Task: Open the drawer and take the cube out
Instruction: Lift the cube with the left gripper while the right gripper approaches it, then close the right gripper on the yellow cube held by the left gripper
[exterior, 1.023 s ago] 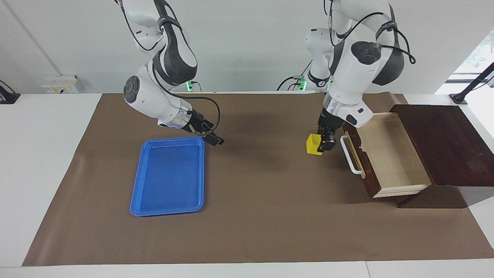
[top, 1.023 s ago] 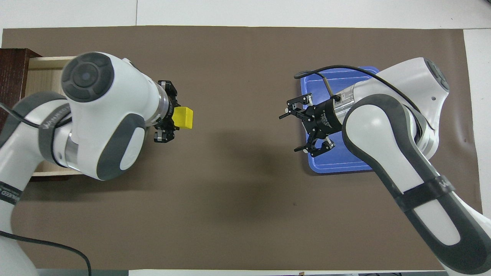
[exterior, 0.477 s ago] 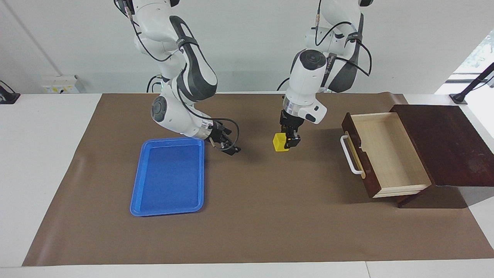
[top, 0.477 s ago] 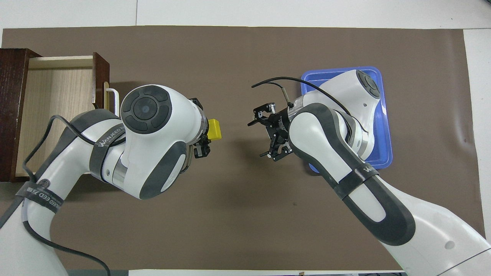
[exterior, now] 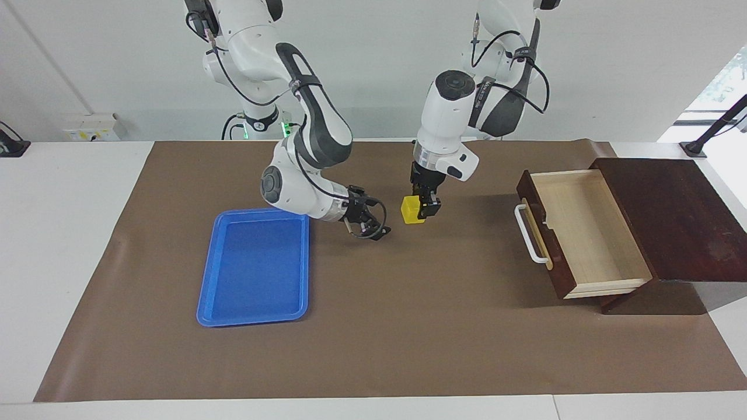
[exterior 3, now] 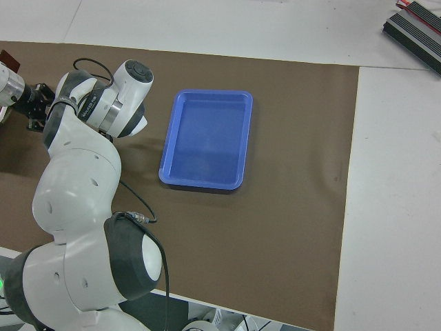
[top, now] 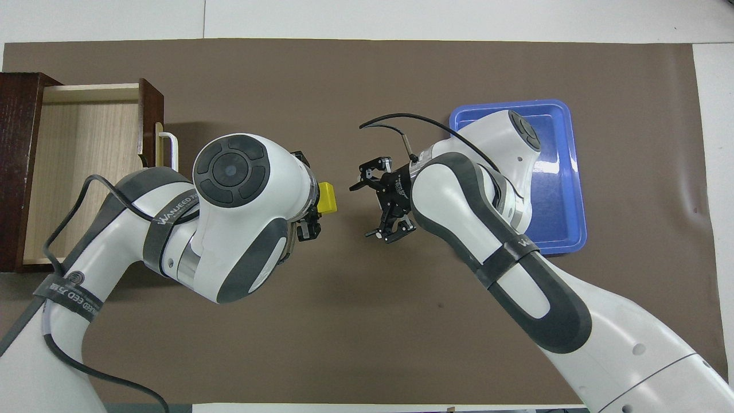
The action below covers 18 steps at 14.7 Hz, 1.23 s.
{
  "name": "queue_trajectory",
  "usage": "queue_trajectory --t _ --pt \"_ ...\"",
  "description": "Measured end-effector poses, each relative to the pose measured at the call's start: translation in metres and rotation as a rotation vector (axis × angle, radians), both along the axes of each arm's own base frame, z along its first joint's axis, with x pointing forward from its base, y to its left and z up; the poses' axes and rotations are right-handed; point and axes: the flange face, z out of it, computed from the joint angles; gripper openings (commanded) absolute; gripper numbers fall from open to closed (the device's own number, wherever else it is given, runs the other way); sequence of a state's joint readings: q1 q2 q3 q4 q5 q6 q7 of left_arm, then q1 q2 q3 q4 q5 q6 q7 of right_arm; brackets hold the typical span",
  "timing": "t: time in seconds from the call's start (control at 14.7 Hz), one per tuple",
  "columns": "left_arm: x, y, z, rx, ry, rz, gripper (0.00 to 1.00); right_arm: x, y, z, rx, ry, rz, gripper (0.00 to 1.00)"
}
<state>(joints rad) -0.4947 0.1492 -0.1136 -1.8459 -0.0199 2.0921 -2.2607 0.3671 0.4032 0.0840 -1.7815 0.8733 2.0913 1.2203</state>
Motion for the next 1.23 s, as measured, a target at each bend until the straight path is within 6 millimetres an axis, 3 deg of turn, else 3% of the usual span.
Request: queue_trajectory --t 0.2,0.68,1.23 --pt "-0.006 -0.004 -0.006 0.008 0.009 -0.012 0.00 -0.004 0.026 0.013 -0.001 0.001 -0.012 1.00" --pt "-0.008 -0.004 -0.010 0.018 0.015 -0.017 0.00 -0.002 0.044 0.024 0.001 0.015 -0.037 1.00" --pt "-0.008 -0.004 -0.011 0.019 0.014 -0.017 0.00 0.000 0.045 0.024 0.000 0.007 -0.046 1.00"
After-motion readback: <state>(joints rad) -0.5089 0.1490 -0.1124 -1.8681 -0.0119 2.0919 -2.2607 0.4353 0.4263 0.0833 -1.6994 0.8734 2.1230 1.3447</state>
